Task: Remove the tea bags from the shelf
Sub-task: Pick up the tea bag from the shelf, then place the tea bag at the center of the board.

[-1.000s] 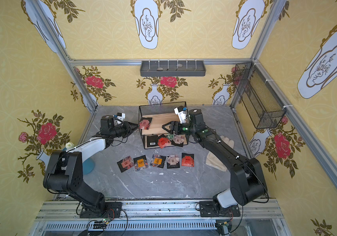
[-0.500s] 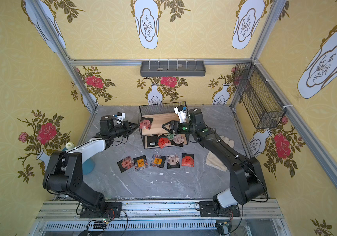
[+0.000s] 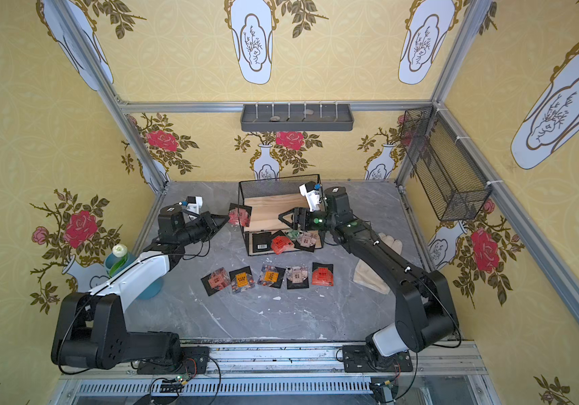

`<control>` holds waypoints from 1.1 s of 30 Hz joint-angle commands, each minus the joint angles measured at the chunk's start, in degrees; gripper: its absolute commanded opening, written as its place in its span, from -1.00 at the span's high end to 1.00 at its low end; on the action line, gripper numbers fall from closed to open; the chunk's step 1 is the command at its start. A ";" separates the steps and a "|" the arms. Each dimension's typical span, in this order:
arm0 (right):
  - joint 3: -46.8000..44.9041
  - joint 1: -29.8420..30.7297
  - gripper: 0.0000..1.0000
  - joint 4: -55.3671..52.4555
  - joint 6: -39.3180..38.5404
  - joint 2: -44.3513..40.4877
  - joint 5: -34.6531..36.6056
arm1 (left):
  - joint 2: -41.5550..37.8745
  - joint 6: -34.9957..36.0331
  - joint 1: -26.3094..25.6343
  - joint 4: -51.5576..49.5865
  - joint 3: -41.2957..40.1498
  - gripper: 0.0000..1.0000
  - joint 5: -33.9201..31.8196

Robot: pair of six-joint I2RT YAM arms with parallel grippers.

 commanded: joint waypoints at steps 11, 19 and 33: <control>-0.55 0.02 -0.53 1.78 0.00 -1.49 -0.53 | -10.03 5.48 2.29 -11.27 -4.99 1.00 -9.48; -0.97 0.05 -0.53 1.82 0.00 -2.28 -0.53 | -6.24 6.44 2.64 -9.49 -7.49 1.00 -10.71; -1.26 -0.03 -0.53 1.56 -0.34 -2.97 -0.40 | 3.38 7.68 3.07 -6.34 -8.40 1.00 -12.65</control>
